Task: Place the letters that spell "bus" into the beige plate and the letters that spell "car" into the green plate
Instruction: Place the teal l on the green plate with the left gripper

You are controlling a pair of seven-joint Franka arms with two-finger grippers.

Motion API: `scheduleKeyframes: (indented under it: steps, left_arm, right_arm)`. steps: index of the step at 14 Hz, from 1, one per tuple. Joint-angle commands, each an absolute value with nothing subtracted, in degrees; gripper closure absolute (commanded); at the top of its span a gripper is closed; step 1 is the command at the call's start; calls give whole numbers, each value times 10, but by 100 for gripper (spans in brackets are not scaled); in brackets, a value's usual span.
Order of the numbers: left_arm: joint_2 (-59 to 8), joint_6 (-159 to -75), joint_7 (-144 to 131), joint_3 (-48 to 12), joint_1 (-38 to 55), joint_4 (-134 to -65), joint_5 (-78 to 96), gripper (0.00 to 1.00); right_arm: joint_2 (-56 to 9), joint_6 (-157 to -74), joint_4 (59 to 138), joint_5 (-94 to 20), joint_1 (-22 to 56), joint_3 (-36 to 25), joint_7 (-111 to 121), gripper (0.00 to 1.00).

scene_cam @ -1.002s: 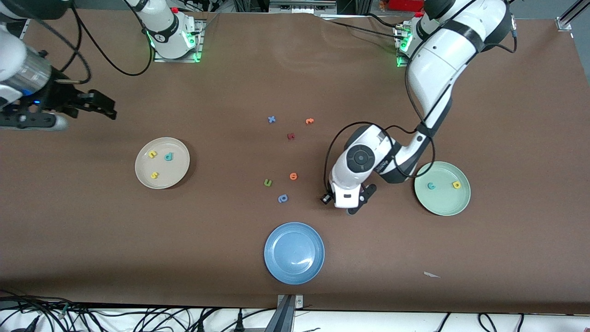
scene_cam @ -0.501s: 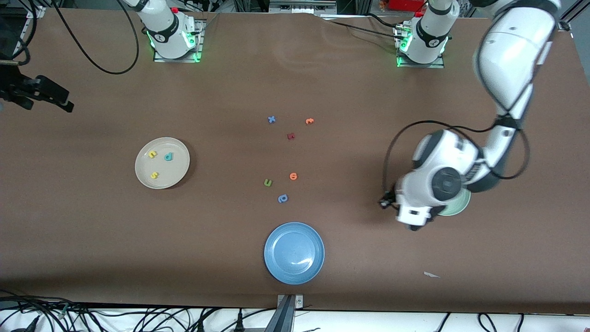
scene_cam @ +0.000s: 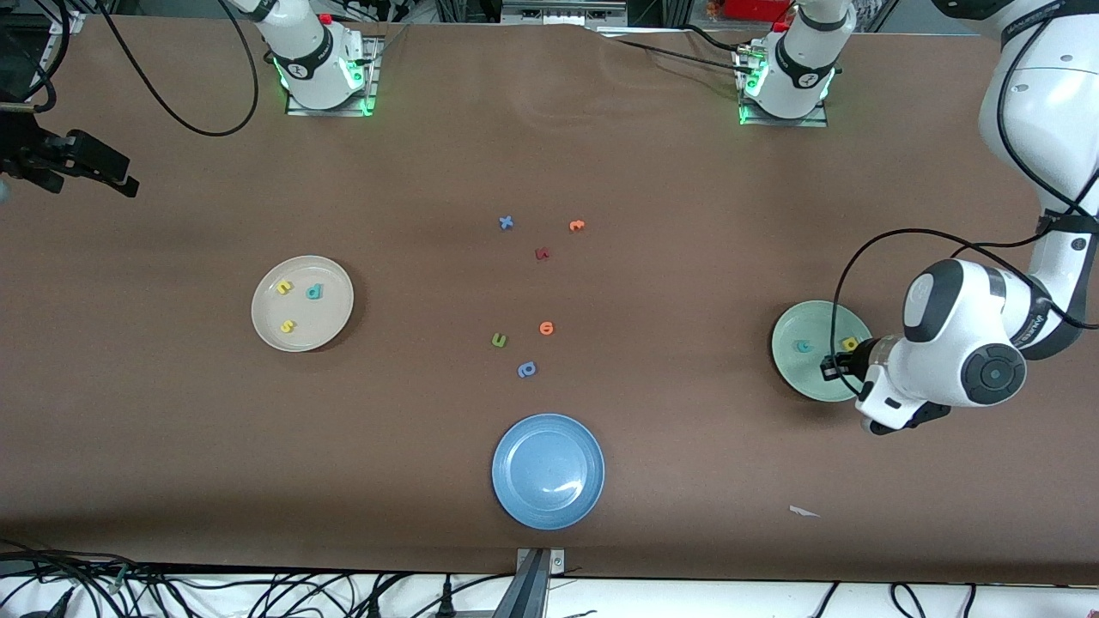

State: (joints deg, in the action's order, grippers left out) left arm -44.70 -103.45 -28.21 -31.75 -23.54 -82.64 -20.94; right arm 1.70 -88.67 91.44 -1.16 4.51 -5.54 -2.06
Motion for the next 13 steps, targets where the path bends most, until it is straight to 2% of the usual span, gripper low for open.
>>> scheduleKeyframes:
  steps: [1, 2, 3, 4, 5, 8, 13]
  left_arm:
    - [-445, -1038, -258, -325, -248, -850, -242, 81]
    - [-445, -1039, -258, -325, -248, -850, -243, 68]
    - [-444, -1039, -258, -326, -249, -847, -242, 49]
    - [-442, -1038, -258, -326, -250, -845, -242, 22]
    - [-439, -1038, -258, -327, -250, -840, -242, 1]
    - [-424, -1034, -241, -329, -251, -822, -233, 0]
    - [-357, -1032, -205, -332, -251, -820, -230, 0]
  right_arm:
    - [11, -916, 925, -12, 66, -60, -21, 0]
    - [6, -920, 925, -11, 65, -63, -17, 0]
    - [2, -921, 925, -6, 62, -63, -16, 0]
    - [-4, -923, 925, -8, 52, -62, -12, 0]
    - [-7, -923, 926, -11, 43, -62, -15, 0]
    - [-7, -936, 928, -14, 34, -48, -19, 0]
    - [-6, -954, 940, -14, 33, -35, -25, 0]
